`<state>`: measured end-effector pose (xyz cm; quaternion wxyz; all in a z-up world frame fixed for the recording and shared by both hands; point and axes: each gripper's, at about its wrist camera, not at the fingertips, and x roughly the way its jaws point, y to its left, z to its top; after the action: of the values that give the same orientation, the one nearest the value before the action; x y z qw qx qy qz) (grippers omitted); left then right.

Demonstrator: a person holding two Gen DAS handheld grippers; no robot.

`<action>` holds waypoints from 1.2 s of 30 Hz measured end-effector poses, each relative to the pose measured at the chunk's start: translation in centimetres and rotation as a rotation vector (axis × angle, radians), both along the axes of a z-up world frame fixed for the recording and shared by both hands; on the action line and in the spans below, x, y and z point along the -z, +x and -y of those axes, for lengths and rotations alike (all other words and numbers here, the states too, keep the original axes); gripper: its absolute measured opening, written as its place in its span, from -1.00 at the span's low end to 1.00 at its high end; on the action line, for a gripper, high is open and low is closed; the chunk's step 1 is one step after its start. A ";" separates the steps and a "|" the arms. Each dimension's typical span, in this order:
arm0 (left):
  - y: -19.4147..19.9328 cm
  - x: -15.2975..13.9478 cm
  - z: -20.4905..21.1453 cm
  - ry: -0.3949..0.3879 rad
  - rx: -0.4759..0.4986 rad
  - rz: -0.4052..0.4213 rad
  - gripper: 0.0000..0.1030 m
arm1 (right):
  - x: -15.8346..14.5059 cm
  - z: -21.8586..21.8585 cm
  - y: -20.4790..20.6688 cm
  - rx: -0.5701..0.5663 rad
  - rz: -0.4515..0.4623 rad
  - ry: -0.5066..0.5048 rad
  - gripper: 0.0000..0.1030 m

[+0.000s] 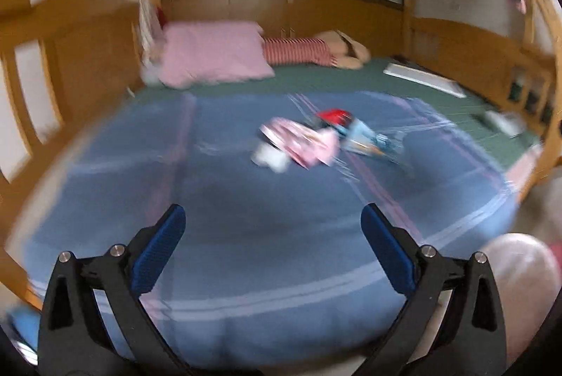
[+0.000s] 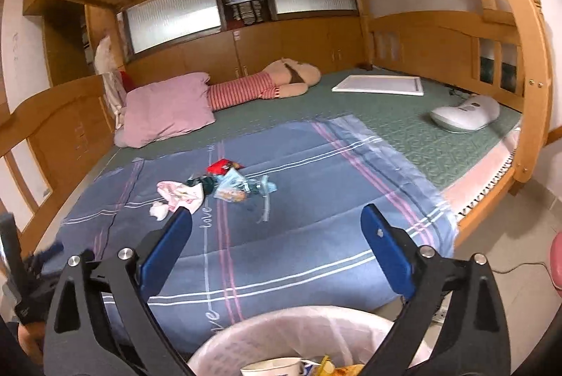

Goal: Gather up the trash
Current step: 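Move both grippers back over the remaining trash on the bed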

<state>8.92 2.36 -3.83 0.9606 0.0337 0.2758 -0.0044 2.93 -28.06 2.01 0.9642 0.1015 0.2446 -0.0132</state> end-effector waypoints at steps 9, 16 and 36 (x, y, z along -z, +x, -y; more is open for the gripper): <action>4.6 3.8 -7.6 -0.376 -0.205 -0.236 0.93 | 3.4 -3.8 8.0 -0.112 -0.267 0.098 0.84; 6.0 6.4 -9.3 -0.307 -0.354 -0.360 0.93 | 5.7 -8.9 17.3 -0.158 -0.315 0.103 0.84; 6.6 8.0 -9.7 -0.237 -0.473 -0.429 0.94 | 14.7 -24.1 32.7 -0.205 -0.429 -0.283 -0.55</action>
<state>15.51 12.06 -11.86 0.8524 -0.1449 0.4693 0.1794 35.64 -3.95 -12.67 0.8913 -0.0648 0.4477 0.0293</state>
